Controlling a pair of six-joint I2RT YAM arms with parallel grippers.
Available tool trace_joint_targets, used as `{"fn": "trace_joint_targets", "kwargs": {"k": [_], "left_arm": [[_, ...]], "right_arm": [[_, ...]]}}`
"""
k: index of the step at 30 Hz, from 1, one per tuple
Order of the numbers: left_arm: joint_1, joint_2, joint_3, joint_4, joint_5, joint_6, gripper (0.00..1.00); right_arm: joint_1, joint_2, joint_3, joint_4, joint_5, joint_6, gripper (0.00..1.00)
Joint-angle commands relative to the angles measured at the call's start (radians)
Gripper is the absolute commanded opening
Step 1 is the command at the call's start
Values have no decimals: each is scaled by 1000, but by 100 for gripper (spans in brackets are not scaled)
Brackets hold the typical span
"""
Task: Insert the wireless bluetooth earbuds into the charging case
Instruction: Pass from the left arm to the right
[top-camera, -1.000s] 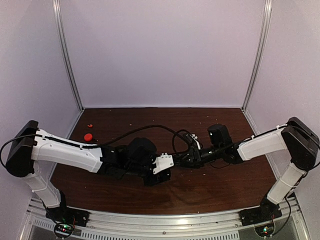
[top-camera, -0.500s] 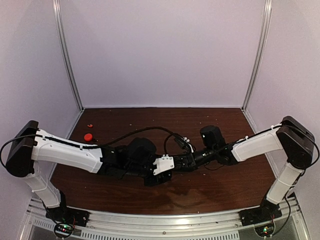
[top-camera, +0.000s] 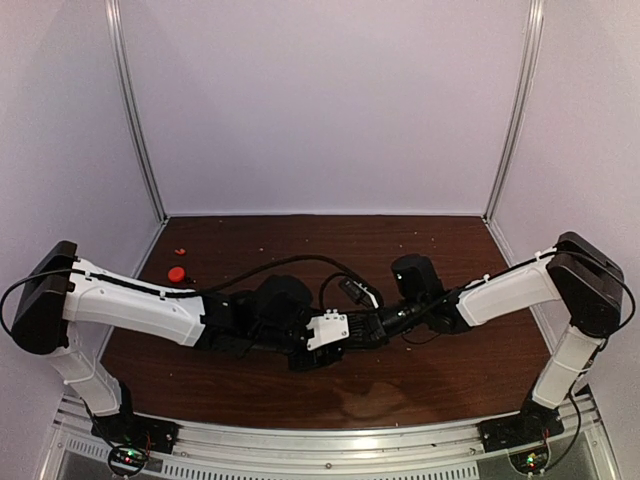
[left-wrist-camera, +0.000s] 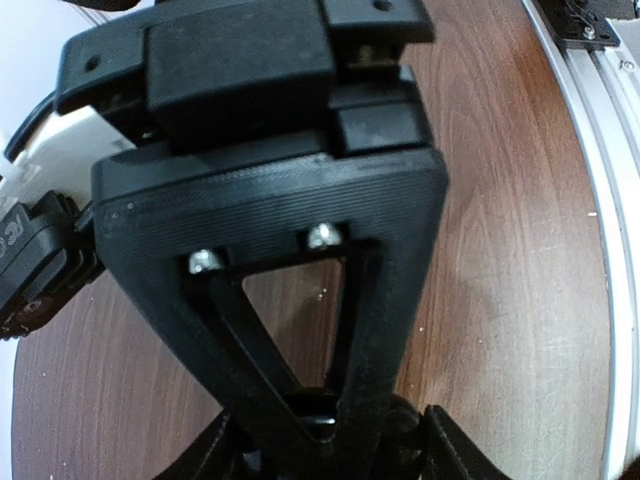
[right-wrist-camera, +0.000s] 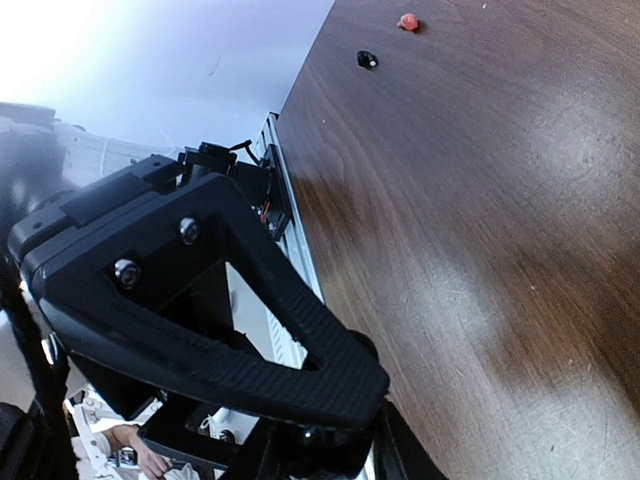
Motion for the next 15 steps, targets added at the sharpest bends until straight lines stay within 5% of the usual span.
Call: {"fn": "trace_joint_targets", "kwargs": {"k": [1,5,12,15], "left_arm": [[-5,-7,7,60,5,12,44],[-5,-9,13,55,-32,-14,52],[-5,-90,-39,128,-162,-123,94],[-4,-154,-90,201,-227,-174,98]], "right_arm": [[7,16,17,34,-8,10,22],[6,15,12,58,-8,29,15],[-44,-33,-29,172,21,90,10],[-84,-80,-69,275,54,134,9]]}}
